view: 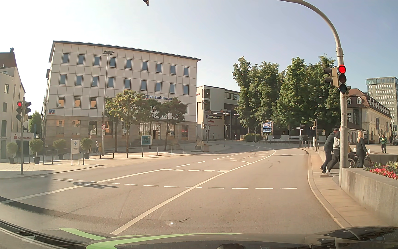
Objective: Follow the waypoints while adhering to traffic rules and regulations
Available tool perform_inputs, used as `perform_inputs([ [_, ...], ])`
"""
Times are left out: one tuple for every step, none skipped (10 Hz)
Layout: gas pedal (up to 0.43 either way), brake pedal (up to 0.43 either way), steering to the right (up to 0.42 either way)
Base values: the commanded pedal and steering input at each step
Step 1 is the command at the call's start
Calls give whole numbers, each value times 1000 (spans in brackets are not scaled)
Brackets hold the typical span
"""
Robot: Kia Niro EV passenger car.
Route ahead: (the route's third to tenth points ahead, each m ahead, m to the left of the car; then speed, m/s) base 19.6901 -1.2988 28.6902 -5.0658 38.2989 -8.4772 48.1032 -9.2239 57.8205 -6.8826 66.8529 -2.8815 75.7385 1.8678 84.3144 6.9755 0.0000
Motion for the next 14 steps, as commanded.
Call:
perform_inputs([
  [0,268,141],
  [0,268,141],
  [0,268,141],
  [0,268,141],
  [0,268,141],
  [0,268,141],
  [0,268,141],
  [0,268,141],
  [0,268,141],
  [0,268,141],
  [0,268,141],
  [0,268,141],
  [0,268,141],
  [0,268,141],
])
